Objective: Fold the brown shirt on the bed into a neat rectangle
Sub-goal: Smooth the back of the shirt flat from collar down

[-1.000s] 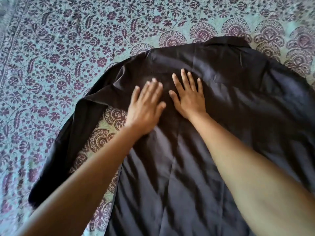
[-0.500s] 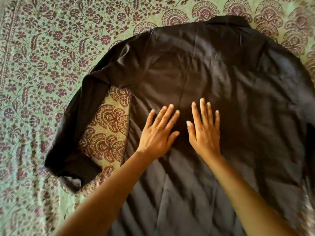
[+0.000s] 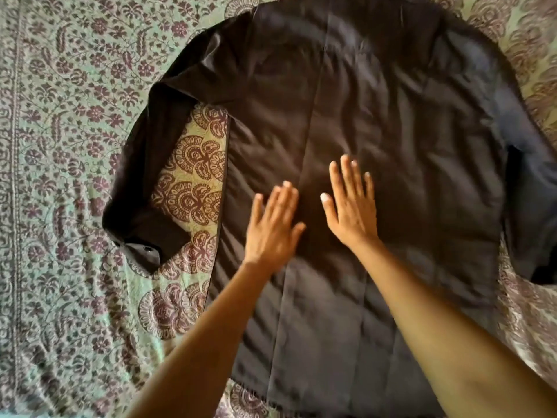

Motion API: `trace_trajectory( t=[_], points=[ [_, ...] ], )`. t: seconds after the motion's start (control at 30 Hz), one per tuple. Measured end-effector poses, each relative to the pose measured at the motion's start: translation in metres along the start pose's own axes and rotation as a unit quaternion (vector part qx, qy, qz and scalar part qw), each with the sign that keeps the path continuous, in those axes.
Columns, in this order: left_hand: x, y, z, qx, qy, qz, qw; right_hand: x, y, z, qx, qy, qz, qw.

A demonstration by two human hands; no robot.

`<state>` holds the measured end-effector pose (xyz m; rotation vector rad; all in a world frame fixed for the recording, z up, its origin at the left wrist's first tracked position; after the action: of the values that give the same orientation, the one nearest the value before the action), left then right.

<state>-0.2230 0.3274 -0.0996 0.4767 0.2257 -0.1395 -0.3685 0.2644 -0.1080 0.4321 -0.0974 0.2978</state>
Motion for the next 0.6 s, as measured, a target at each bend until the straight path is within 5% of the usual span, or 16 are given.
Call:
trace_trajectory(
  t=[0.07, 0.23, 0.37, 0.6],
  points=[
    [-0.011, 0.021, -0.021, 0.018, -0.008, -0.017, 1.0, 0.005, 0.021, -0.016, 0.022, 0.028, 0.04, 0.999],
    [0.076, 0.071, -0.034, -0.015, 0.058, 0.235, 0.97, -0.003, 0.027, -0.021, 0.035, 0.027, 0.0, 0.999],
    [0.067, 0.086, -0.024, -0.071, 0.139, 0.332, 0.93, 0.011, 0.033, -0.021, 0.032, -0.004, -0.032, 0.999],
    [0.001, -0.007, -0.003, 0.003, 0.065, 0.069, 0.995, 0.026, 0.046, -0.033, 0.013, 0.012, 0.055, 0.998]
  ],
)
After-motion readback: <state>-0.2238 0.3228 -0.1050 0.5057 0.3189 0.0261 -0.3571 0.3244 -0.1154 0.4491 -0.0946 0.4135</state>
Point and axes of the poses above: each hand's wrist, its own y-axis away from the middle knuckle, its own z-axis out of the back of the hand, x = y × z, the point moved 6 cm from there along -y, towards the middle knuckle, and after that the axes turned 15 degrees about x, right-handed, at the moved point
